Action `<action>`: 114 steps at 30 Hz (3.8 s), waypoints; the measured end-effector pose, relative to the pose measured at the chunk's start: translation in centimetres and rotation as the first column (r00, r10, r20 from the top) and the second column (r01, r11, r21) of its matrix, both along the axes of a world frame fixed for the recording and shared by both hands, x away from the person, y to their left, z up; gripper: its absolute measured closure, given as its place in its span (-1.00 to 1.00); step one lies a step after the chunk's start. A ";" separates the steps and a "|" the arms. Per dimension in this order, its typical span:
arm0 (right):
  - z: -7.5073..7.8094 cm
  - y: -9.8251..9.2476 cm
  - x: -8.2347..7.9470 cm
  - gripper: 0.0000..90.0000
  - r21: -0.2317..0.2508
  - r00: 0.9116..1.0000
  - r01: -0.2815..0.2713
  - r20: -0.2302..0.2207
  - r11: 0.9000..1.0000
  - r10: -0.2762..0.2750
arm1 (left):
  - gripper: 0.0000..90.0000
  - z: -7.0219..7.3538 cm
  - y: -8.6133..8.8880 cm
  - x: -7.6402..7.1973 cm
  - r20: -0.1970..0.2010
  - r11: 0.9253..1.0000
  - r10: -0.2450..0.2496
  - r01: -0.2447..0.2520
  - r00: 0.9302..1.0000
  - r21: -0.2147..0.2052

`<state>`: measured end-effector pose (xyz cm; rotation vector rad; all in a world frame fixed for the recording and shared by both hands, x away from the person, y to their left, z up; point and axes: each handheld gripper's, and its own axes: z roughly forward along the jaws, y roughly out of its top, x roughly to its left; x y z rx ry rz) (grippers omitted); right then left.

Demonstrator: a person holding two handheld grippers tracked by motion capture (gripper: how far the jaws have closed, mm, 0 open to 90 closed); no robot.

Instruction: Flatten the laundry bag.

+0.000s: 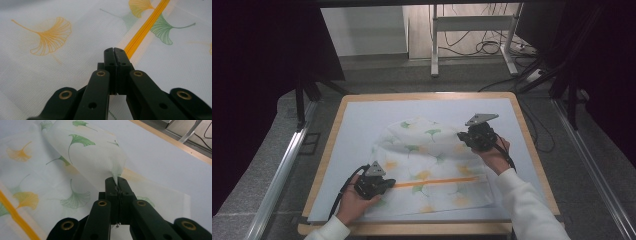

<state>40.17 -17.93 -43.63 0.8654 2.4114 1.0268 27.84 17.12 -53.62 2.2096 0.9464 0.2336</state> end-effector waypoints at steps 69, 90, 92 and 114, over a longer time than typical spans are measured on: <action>-3.6 -6.0 -9.0 -0.20 0.005 0.986 0.102 -0.137 0.995 -0.100 | 0.98 0.0 -0.1 0.1 0.005 1.000 0.002 -0.002 1.000 0.017; -7.5 -7.1 -15.4 0.21 -0.081 0.968 0.109 -0.216 0.991 -0.125 | 0.98 -0.1 -0.2 0.0 0.005 1.000 0.007 -0.007 1.000 0.010; -7.6 -7.0 -15.6 0.36 -0.101 0.973 0.117 -0.188 0.988 -0.135 | 0.98 -0.1 -0.2 0.0 0.006 1.000 0.007 -0.007 1.000 0.011; -7.9 -3.0 -21.1 0.95 0.022 0.953 -0.149 -0.263 0.989 0.149 | 0.98 0.9 -0.8 0.0 0.029 1.000 -0.005 0.005 1.000 -0.013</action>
